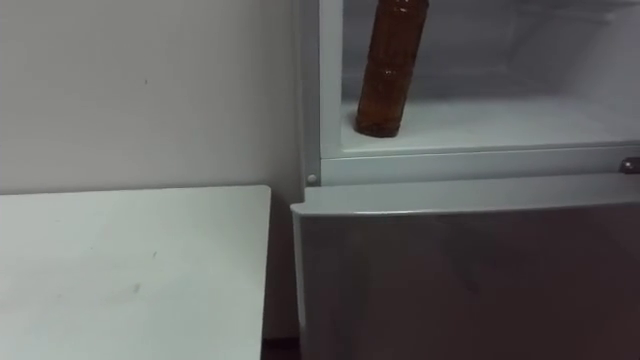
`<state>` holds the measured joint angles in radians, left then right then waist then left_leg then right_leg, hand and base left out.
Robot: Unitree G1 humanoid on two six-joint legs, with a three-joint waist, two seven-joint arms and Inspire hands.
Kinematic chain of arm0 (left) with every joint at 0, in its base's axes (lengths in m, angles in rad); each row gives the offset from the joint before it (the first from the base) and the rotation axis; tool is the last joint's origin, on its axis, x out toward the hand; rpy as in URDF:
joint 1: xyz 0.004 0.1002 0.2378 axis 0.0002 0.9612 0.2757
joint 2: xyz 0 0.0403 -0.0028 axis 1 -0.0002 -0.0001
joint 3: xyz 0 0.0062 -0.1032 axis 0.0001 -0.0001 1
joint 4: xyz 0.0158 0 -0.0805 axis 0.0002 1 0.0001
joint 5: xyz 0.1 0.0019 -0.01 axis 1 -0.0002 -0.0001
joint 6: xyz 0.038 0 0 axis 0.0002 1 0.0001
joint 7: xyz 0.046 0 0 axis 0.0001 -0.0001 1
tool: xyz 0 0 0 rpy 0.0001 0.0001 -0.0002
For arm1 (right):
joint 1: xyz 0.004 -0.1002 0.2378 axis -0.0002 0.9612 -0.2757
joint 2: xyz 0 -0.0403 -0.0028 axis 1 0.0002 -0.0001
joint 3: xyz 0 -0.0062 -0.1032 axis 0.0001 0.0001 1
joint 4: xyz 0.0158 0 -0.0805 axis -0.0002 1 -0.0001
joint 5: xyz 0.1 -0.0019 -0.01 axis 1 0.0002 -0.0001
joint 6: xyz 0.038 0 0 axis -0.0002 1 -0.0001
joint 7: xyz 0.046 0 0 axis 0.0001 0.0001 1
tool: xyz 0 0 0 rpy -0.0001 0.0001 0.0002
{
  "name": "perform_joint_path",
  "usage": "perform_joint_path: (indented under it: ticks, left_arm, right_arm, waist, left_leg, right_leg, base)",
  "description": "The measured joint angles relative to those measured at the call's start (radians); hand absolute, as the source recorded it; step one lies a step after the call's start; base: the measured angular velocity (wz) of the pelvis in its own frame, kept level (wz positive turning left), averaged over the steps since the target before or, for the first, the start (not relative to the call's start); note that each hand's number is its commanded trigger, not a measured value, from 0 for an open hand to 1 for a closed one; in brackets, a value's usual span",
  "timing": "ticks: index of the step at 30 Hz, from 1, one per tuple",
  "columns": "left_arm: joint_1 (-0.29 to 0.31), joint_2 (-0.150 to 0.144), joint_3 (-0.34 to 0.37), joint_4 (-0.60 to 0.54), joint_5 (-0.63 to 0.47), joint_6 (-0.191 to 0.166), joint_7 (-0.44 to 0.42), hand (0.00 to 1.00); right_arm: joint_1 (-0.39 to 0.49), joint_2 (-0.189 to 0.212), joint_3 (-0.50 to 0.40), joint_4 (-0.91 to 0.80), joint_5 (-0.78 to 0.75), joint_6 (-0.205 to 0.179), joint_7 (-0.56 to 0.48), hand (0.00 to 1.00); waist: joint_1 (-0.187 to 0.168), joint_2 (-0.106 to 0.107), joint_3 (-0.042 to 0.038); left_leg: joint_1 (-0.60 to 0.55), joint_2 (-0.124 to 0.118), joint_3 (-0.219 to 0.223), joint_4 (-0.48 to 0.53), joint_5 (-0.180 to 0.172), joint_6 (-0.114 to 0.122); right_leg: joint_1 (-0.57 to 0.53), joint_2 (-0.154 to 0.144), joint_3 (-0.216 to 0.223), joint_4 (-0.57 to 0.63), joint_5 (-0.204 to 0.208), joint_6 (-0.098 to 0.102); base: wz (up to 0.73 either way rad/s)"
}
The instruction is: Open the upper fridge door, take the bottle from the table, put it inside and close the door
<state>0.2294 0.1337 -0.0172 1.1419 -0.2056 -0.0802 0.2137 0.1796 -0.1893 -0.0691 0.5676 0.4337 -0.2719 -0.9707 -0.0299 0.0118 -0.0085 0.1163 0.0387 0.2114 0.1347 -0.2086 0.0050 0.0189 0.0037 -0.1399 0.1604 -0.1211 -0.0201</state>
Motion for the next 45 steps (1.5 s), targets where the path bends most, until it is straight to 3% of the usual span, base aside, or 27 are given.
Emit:
perform_joint_path:
  ticks: [5, 12, 15, 20, 25, 28, 32, 40, 45]
  left_arm:
    - [0.000, 0.002, 0.001, -0.002, -0.002, 0.000, -0.001, 0.00]
    - [0.006, 0.004, 0.005, -0.003, -0.020, 0.001, -0.002, 0.00]
    - [0.006, 0.004, 0.014, -0.002, -0.018, 0.004, -0.003, 0.00]
    - [0.012, 0.021, 0.055, -0.005, -0.017, 0.004, -0.010, 0.00]
    - [0.030, 0.046, 0.093, -0.005, -0.016, 0.002, -0.012, 0.00]
    - [0.044, 0.056, 0.093, -0.021, -0.016, 0.002, -0.012, 0.00]
    - [0.045, 0.056, 0.095, -0.047, -0.015, 0.002, -0.012, 0.00]
    - [0.052, 0.057, 0.102, -0.094, 0.004, 0.001, -0.022, 0.00]
    - [0.051, 0.057, 0.104, -0.100, 0.051, 0.001, -0.025, 0.00]
  right_arm:
    - [0.001, 0.000, 0.000, 0.106, 0.028, 0.000, -0.017, 0.00]
    - [0.040, 0.000, -0.002, 0.280, 0.131, 0.013, 0.042, 0.00]
    - [0.054, 0.010, -0.050, 0.283, 0.167, 0.034, 0.056, 0.00]
    - [0.042, 0.002, -0.153, 0.269, 0.253, 0.033, 0.056, 0.00]
    - [0.021, -0.032, -0.299, 0.192, 0.284, 0.029, 0.007, 0.00]
    - [0.018, -0.061, -0.323, 0.123, 0.311, 0.011, -0.016, 0.00]
    - [-0.001, -0.072, -0.393, 0.037, 0.314, 0.004, -0.060, 0.00]
    - [-0.002, -0.146, -0.481, -0.093, 0.309, -0.001, -0.154, 0.00]
    - [-0.012, -0.152, -0.534, -0.227, 0.294, -0.003, -0.177, 0.00]
  waist:
    - [-0.008, -0.004, 0.0016]
    - [-0.022, -0.009, 0.0027]
    - [-0.029, -0.009, 0.0036]
    - [-0.035, -0.023, 0.0052]
    - [-0.054, -0.035, 0.0068]
    - [-0.066, -0.040, 0.0070]
    - [-0.075, -0.050, 0.0056]
    - [-0.083, -0.071, 0.0060]
    - [-0.097, -0.081, 0.0046]
  left_leg:
    - [0.005, 0.000, 0.001, 0.000, 0.000, 0.000]
    - [0.020, 0.001, -0.011, -0.003, -0.005, -0.004]
    - [0.019, 0.001, -0.009, -0.003, -0.005, -0.004]
    - [0.020, 0.001, -0.009, -0.007, -0.006, -0.005]
    - [0.028, -0.001, -0.010, -0.007, -0.007, -0.003]
    - [0.028, -0.001, -0.010, -0.007, -0.008, -0.003]
    - [0.011, -0.005, -0.007, -0.006, -0.008, -0.002]
    - [0.008, -0.006, -0.004, -0.005, -0.007, -0.002]
    - [0.009, -0.008, -0.004, -0.006, -0.008, -0.002]
  right_leg:
    - [-0.001, -0.003, 0.000, 0.011, -0.012, 0.000]
    - [0.017, -0.002, -0.002, 0.012, -0.020, -0.001]
    - [0.016, -0.002, 0.000, 0.014, -0.022, 0.000]
    - [0.015, 0.000, 0.002, 0.014, -0.023, 0.000]
    - [0.015, 0.000, 0.000, 0.014, -0.025, 0.002]
    - [0.014, 0.000, 0.000, 0.014, -0.025, 0.002]
    - [-0.012, -0.001, 0.000, 0.039, -0.032, 0.003]
    - [-0.022, -0.001, 0.006, 0.048, -0.039, 0.002]
    - [-0.022, -0.002, 0.002, 0.047, -0.040, 0.004]
  base:
    - [0.01]
    - [0.01]
    - [0.00]
    - [0.00]
    - [0.00]
    - [0.00]
    - [0.00]
    - [-0.02]
    - [0.00]
